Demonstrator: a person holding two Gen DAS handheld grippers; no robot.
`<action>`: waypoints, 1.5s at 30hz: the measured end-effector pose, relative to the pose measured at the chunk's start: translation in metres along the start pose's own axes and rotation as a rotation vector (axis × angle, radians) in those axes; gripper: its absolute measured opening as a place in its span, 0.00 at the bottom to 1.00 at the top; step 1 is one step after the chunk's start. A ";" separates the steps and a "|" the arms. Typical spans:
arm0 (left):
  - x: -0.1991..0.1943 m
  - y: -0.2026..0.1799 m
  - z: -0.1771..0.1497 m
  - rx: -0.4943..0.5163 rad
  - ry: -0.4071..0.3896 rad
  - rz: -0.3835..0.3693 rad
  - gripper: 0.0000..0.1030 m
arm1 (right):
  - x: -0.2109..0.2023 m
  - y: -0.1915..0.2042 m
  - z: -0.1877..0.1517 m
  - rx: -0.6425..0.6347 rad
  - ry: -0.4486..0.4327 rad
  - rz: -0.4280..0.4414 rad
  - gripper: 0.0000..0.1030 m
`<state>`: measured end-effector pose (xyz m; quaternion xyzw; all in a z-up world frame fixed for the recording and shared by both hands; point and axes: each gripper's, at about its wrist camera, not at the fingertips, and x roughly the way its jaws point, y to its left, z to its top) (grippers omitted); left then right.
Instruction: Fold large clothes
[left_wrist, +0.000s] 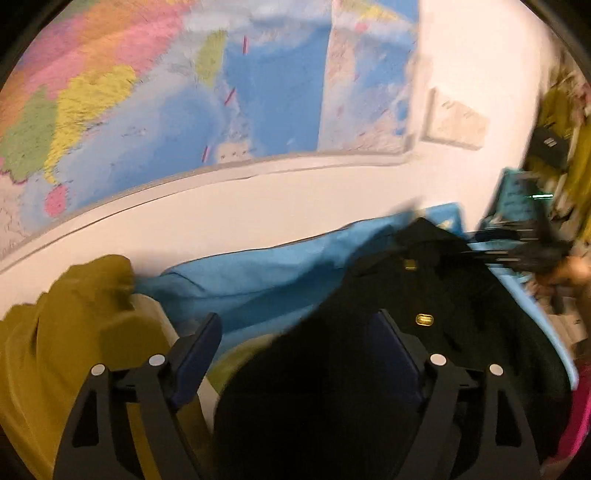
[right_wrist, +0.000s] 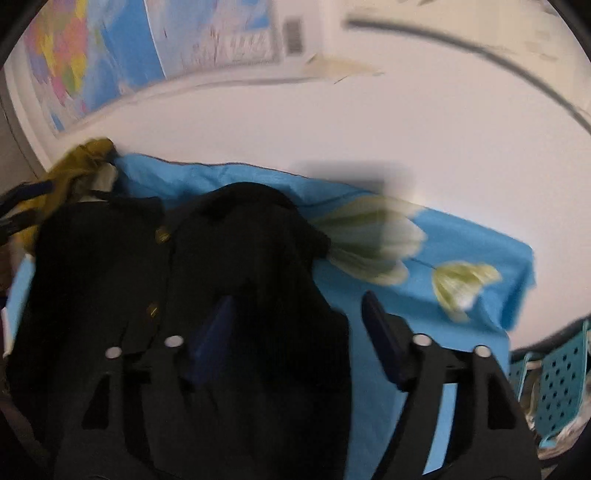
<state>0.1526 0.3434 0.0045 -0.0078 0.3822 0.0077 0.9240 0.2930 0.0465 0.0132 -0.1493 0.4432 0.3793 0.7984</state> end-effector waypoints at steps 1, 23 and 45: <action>0.014 0.000 0.002 0.007 0.031 0.015 0.79 | -0.012 -0.004 -0.012 0.023 -0.004 0.015 0.82; 0.104 -0.004 -0.026 -0.066 0.325 -0.221 0.32 | 0.090 0.009 0.044 0.239 0.096 0.279 0.20; 0.040 0.001 -0.039 0.040 0.043 0.050 0.60 | -0.052 0.028 -0.089 0.139 -0.038 0.078 0.79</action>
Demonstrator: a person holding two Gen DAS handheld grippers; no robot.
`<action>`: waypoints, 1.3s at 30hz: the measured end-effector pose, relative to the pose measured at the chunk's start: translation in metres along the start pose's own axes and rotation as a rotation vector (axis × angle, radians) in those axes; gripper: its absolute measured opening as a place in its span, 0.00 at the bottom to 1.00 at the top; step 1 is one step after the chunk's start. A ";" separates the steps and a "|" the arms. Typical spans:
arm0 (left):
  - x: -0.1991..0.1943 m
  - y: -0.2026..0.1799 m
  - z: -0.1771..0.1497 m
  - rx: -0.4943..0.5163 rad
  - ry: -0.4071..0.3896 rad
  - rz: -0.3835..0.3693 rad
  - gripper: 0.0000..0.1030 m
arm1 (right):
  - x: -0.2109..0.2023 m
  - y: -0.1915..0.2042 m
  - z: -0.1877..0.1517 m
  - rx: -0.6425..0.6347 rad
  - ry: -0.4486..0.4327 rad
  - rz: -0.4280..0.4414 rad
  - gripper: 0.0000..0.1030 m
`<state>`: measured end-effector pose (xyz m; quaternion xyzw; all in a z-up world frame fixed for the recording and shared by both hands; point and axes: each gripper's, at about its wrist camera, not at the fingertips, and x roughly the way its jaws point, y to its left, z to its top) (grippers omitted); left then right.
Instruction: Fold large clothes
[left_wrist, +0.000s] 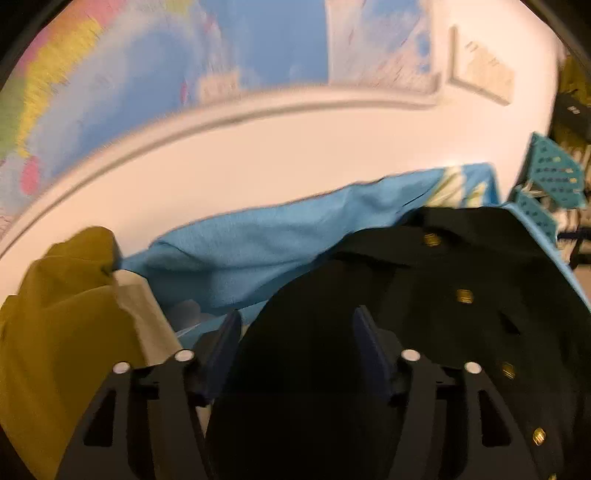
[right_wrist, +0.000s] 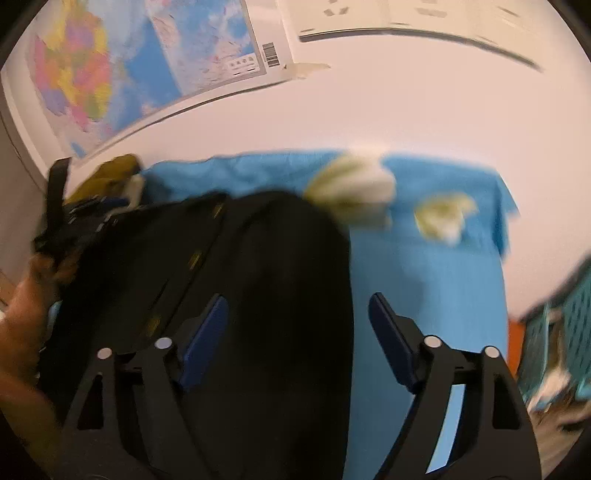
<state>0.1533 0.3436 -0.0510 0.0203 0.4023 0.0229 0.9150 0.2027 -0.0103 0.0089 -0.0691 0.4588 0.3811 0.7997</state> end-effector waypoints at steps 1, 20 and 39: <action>-0.009 -0.003 -0.003 0.011 -0.016 -0.013 0.61 | -0.013 0.000 -0.021 0.021 0.013 0.002 0.79; -0.080 -0.044 -0.060 0.043 -0.038 -0.060 0.70 | -0.164 0.012 -0.137 0.118 -0.174 -0.087 0.09; -0.116 0.000 -0.109 -0.069 -0.024 0.061 0.71 | -0.098 -0.091 -0.172 0.392 -0.175 -0.214 0.62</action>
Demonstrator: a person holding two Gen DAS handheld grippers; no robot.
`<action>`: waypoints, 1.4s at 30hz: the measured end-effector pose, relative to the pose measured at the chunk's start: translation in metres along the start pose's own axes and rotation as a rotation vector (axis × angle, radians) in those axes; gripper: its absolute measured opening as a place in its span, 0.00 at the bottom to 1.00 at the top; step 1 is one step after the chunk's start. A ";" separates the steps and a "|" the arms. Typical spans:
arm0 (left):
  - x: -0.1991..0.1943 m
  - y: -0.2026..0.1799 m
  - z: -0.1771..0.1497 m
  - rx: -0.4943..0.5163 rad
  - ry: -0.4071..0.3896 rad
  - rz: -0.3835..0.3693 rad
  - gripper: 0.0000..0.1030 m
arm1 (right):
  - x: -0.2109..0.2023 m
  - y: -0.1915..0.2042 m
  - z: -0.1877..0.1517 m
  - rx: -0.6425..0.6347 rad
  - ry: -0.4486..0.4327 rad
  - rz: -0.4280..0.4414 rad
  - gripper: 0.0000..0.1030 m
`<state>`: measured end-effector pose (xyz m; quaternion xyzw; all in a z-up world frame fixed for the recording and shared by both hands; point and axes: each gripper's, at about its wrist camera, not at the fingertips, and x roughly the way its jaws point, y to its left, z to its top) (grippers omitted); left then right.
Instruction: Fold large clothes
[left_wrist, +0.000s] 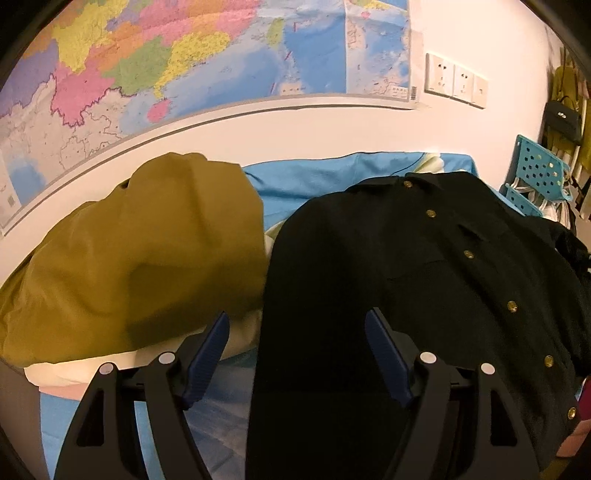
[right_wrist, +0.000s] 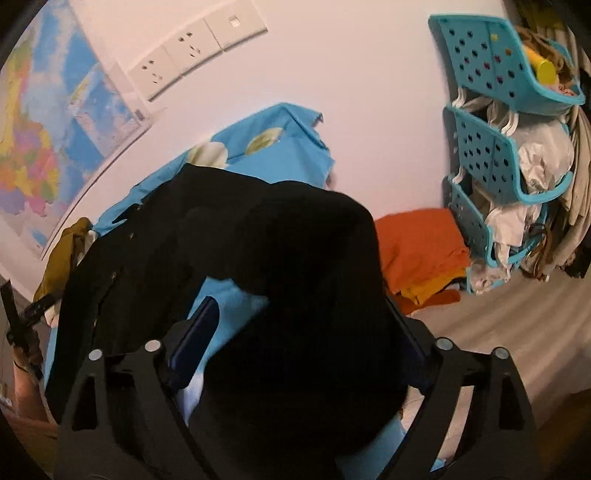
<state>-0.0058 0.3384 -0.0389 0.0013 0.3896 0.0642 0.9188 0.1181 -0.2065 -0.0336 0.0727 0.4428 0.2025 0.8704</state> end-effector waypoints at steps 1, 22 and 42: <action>0.000 -0.003 0.001 0.001 -0.002 -0.008 0.71 | -0.004 -0.003 0.000 0.001 0.006 0.000 0.36; -0.010 -0.090 0.040 0.142 -0.086 -0.403 0.72 | 0.028 0.303 0.085 -0.567 0.138 0.439 0.20; 0.059 -0.215 0.030 0.426 0.106 -0.409 0.77 | 0.061 0.180 0.081 -0.209 0.116 0.372 0.66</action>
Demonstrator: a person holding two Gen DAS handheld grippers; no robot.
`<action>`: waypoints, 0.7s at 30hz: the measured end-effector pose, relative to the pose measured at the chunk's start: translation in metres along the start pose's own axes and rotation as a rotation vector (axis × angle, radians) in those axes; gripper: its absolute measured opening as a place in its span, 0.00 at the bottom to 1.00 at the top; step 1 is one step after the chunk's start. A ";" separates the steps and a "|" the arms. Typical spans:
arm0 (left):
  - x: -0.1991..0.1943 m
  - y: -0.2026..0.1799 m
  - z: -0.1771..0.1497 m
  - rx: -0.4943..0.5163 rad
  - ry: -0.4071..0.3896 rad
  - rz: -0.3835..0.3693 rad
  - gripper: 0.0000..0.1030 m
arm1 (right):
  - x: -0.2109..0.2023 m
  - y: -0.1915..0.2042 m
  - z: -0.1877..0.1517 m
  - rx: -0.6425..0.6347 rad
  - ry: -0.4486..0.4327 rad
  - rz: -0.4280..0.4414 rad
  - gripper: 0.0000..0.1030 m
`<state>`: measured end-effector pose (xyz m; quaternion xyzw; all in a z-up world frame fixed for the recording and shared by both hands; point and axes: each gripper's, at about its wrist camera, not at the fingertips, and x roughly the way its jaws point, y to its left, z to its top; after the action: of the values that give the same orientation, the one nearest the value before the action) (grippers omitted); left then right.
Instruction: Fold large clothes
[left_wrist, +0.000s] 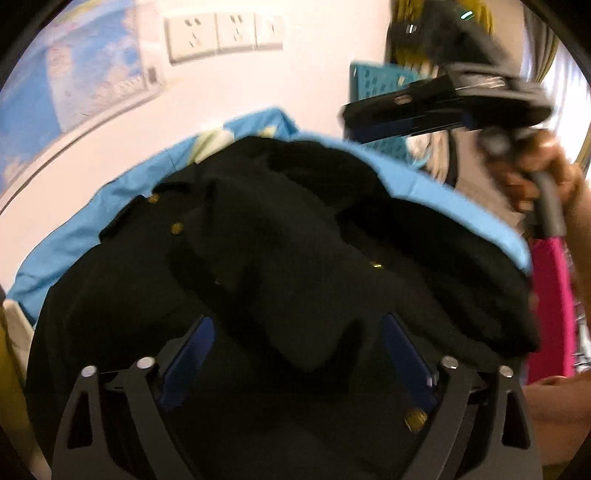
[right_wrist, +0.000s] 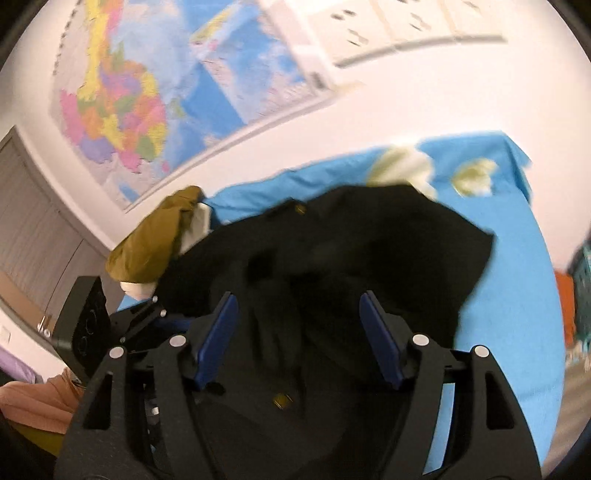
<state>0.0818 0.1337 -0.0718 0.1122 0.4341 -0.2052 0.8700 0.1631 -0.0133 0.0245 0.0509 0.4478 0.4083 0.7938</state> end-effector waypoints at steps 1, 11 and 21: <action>0.011 0.002 0.002 -0.010 0.032 -0.003 0.55 | -0.001 -0.006 -0.005 0.008 0.000 -0.009 0.66; -0.045 0.145 -0.028 -0.524 -0.036 -0.218 0.12 | 0.004 -0.059 -0.011 0.118 -0.041 -0.114 0.68; -0.085 0.175 -0.051 -0.577 -0.121 -0.164 0.64 | 0.040 -0.083 -0.010 0.173 0.017 -0.128 0.70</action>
<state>0.0790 0.3309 -0.0311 -0.1873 0.4295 -0.1496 0.8707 0.2161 -0.0432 -0.0449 0.0872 0.4905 0.3171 0.8070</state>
